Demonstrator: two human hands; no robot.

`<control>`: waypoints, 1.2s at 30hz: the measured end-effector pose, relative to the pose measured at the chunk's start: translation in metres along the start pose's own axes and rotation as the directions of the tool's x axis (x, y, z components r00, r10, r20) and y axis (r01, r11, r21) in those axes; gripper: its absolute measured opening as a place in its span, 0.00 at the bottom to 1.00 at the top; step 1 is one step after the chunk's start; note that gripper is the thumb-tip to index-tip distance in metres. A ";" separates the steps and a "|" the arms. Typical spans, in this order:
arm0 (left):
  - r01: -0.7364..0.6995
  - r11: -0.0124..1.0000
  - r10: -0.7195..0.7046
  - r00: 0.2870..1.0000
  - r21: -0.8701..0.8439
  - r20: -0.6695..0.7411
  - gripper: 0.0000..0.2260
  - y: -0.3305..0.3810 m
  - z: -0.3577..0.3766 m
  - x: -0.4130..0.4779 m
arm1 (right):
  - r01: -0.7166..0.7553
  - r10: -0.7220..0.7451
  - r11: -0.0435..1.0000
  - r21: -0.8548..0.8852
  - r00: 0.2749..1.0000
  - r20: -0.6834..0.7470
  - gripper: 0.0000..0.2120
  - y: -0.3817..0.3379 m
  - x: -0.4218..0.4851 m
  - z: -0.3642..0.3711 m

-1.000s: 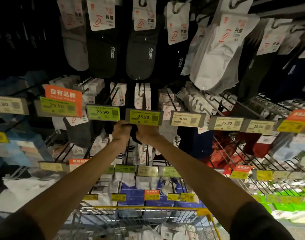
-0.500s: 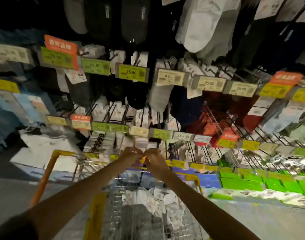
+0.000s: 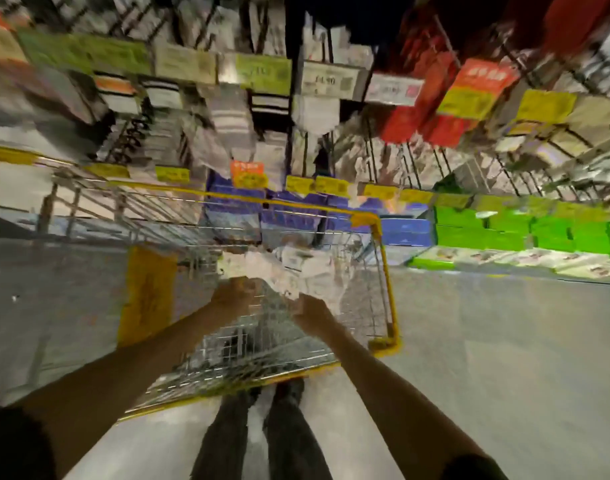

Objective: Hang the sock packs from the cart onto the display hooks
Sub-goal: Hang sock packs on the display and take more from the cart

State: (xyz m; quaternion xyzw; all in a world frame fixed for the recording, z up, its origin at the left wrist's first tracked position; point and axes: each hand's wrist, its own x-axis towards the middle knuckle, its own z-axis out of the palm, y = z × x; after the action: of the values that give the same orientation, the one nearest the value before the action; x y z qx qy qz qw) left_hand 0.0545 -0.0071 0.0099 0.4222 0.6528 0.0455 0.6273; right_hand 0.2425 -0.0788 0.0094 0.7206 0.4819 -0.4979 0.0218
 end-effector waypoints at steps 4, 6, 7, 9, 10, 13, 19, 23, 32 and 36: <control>0.067 0.993 -0.063 0.997 0.097 -0.048 0.04 -0.034 0.028 0.038 | -0.026 0.024 0.997 -0.078 0.999 -0.021 0.28 0.057 0.049 0.031; 0.033 0.979 -0.024 0.999 0.203 -0.046 0.08 -0.051 0.046 0.058 | -0.020 0.014 0.996 -0.087 0.997 -0.074 0.29 0.071 0.069 0.036; 0.026 0.978 -0.022 1.000 0.209 -0.019 0.09 -0.056 0.055 0.068 | -0.032 0.024 0.996 -0.087 0.995 -0.098 0.29 0.079 0.082 0.039; 0.034 0.978 -0.034 0.999 0.205 -0.005 0.11 -0.073 0.069 0.094 | -0.042 0.032 0.996 -0.081 0.992 -0.121 0.29 0.090 0.106 0.042; 0.037 0.978 -0.037 0.999 0.207 -0.001 0.12 -0.078 0.077 0.106 | -0.041 0.029 0.996 -0.085 0.990 -0.138 0.30 0.095 0.120 0.045; 0.014 0.985 -0.018 1.000 0.172 0.016 0.15 -0.091 0.100 0.140 | -0.075 0.060 0.995 -0.060 0.974 -0.220 0.38 0.114 0.162 0.053; 0.092 0.994 -0.090 0.995 -0.051 0.040 0.14 -0.113 0.122 0.188 | -0.335 0.340 0.940 0.064 0.900 -0.273 0.50 0.146 0.212 0.063; 0.094 0.995 -0.094 0.995 -0.024 0.039 0.14 -0.125 0.121 0.201 | -0.311 0.350 0.932 0.185 0.902 -0.253 0.36 0.155 0.221 0.074; -0.068 0.995 0.074 0.994 0.071 -0.079 0.31 -0.125 0.102 0.175 | 0.005 0.003 0.993 0.121 0.998 -0.068 0.30 0.122 0.185 0.098; -0.207 0.978 0.206 0.978 0.020 0.039 0.43 -0.122 0.097 0.147 | 0.098 -0.092 0.958 0.268 0.995 -0.037 0.30 0.102 0.171 0.099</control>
State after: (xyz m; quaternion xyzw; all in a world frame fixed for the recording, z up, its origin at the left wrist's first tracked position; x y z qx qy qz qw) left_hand 0.0991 -0.0411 -0.1970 0.4959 0.5944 0.0951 0.6259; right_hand 0.2534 -0.0685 -0.2120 0.6988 0.4441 -0.5507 -0.1060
